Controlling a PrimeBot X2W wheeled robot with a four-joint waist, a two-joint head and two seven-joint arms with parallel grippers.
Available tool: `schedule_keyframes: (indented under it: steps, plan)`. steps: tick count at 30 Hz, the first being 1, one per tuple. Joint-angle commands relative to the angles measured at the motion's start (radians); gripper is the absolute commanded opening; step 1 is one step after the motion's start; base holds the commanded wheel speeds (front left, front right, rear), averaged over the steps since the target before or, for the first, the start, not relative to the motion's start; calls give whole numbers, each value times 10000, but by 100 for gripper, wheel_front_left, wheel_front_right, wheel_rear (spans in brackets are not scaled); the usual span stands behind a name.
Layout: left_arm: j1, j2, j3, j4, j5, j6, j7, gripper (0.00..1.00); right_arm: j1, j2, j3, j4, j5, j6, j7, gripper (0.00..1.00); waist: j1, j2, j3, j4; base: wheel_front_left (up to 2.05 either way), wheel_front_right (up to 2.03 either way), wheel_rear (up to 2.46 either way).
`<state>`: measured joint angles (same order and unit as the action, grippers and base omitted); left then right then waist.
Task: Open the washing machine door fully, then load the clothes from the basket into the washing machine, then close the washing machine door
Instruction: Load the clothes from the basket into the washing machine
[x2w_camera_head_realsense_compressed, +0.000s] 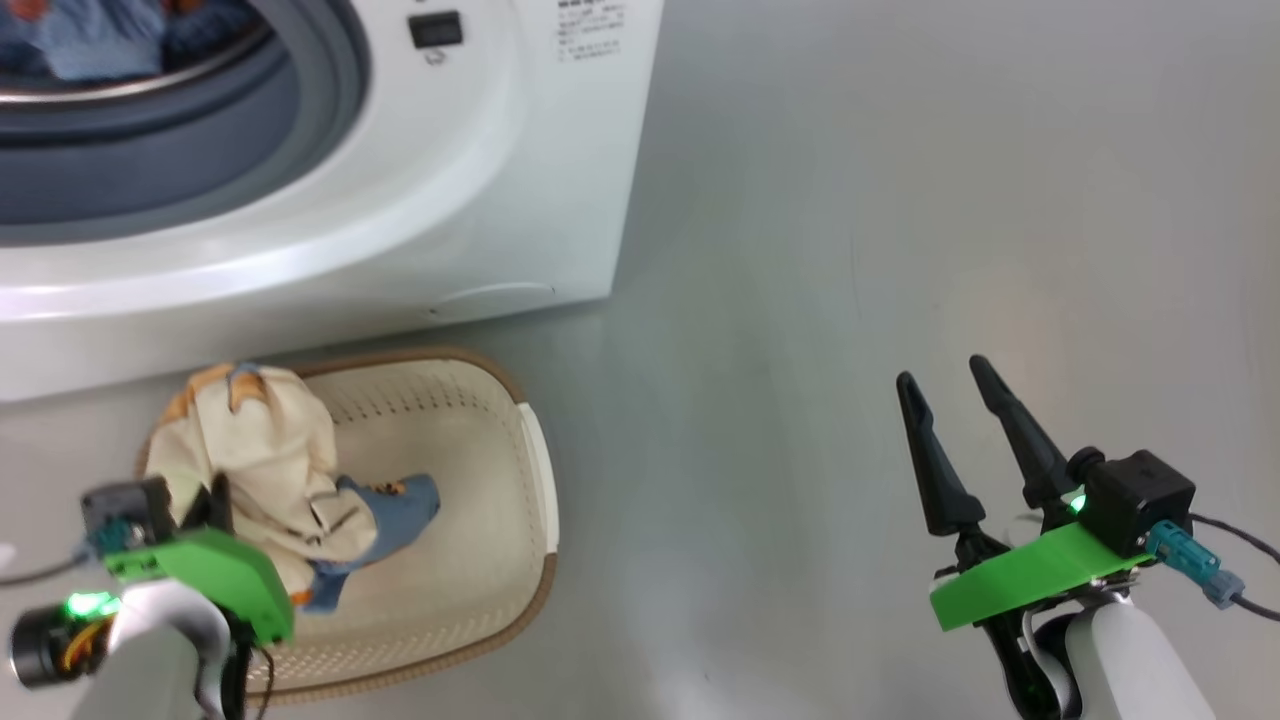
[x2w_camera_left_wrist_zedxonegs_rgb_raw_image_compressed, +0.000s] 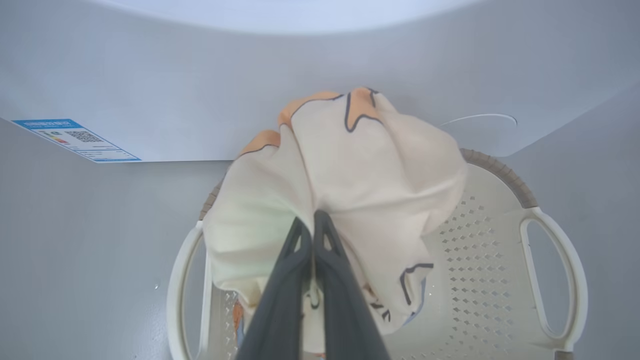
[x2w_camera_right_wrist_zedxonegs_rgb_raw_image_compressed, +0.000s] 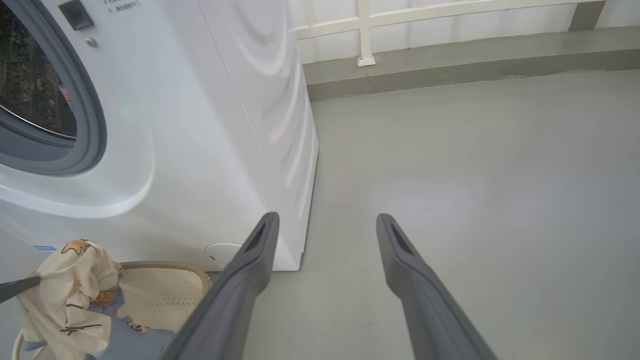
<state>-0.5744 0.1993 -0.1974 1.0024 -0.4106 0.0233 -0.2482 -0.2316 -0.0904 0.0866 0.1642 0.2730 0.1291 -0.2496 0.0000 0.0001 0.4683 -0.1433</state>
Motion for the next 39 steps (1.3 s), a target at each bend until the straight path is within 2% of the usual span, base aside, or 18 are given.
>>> schedule_keyframes:
  steps: [1, 5, 25, 31, 39]
  plan:
    - [525, 380, 296, -420, 180, 95, -133, 0, 279, -24, 254, -151, -150, 16, -54, 100, 0, -1, -622, 332, 0, 0, 0]
    - [1307, 286, 537, -1530, 311, 182, -134, 0, 411, 12, 285, -119, -165, 16, -13, 100, 0, -1, -1058, 417, 0, 0, 0]
    - [4224, -373, 1387, -6054, 1004, -82, -135, 0, 1155, 150, -44, -295, -344, 16, 278, 100, 0, -1, -2717, 991, 0, 0, 0]
    - [4866, -611, 1462, -6926, 1185, -129, -135, 0, 1362, 240, -124, -321, -355, 16, 309, 100, 0, -1, -2987, 1090, 0, 0, 0]
    - [5209, -842, 1433, -7338, 1279, -200, -135, 0, 1439, 302, -131, -357, -386, 16, 362, 100, 0, -1, -3172, 1156, 0, 0, 0]
